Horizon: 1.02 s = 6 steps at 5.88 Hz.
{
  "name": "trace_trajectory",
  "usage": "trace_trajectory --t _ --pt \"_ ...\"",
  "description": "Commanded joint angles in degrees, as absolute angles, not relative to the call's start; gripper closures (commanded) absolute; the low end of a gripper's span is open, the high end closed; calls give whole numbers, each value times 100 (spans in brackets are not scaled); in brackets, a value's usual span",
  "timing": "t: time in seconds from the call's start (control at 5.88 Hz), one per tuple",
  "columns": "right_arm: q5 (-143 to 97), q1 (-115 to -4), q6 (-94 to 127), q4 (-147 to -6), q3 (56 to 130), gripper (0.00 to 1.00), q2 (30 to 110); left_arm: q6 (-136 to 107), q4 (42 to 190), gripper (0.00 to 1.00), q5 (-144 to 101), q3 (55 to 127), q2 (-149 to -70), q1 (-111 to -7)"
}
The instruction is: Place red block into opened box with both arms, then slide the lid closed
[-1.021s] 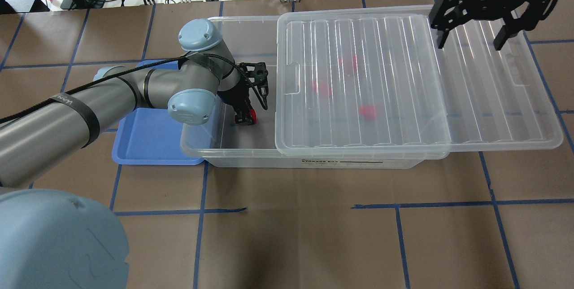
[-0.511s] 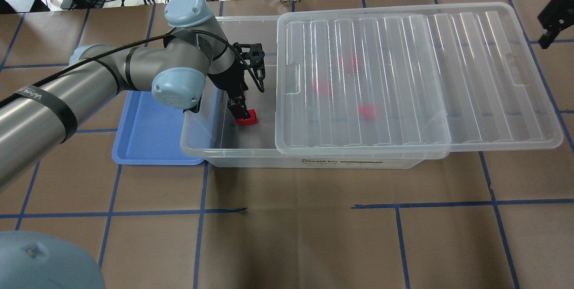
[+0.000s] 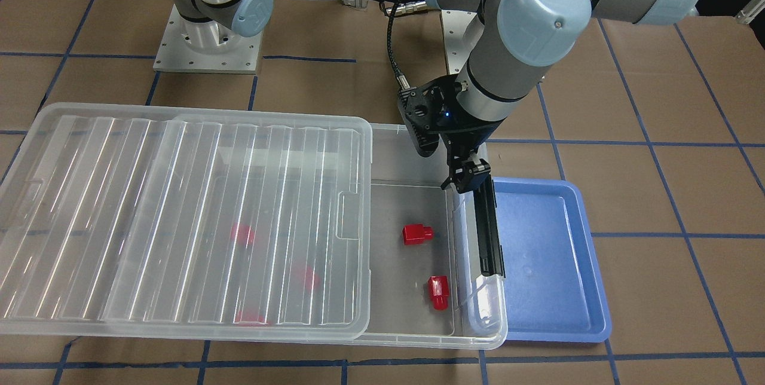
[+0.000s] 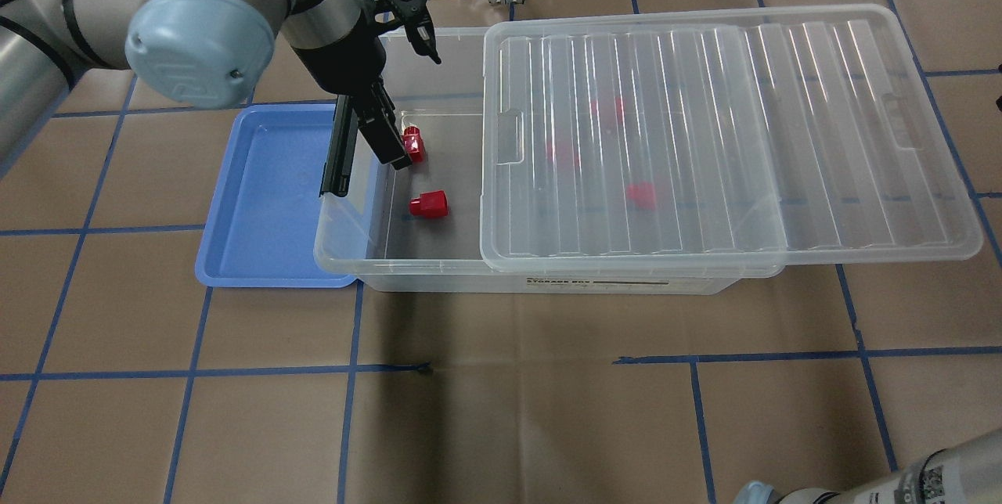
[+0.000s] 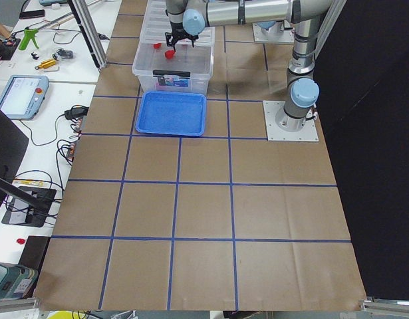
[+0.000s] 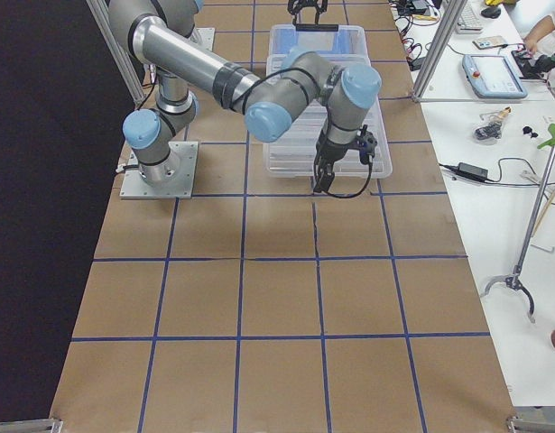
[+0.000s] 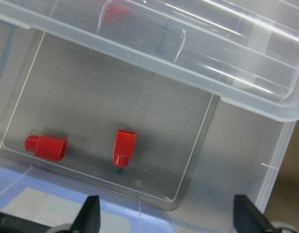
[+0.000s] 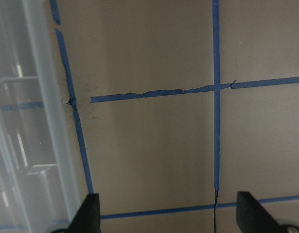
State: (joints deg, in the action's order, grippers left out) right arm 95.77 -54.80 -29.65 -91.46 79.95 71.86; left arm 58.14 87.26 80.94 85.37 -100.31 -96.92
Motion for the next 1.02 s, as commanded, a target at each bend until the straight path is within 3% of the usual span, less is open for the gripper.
trace_trajectory --t 0.0,0.51,0.85 --pt "9580 -5432 -2989 -9746 8461 0 7005 3955 8913 2 8365 8480 -9608 -9633" --pt "9475 -5440 -2971 -9906 8858 0 7136 379 8598 2 9044 8446 -9563 -9624" --pt "9205 -5484 -2962 -9827 8999 0 7277 44 8657 2 9018 8464 -9484 -9327"
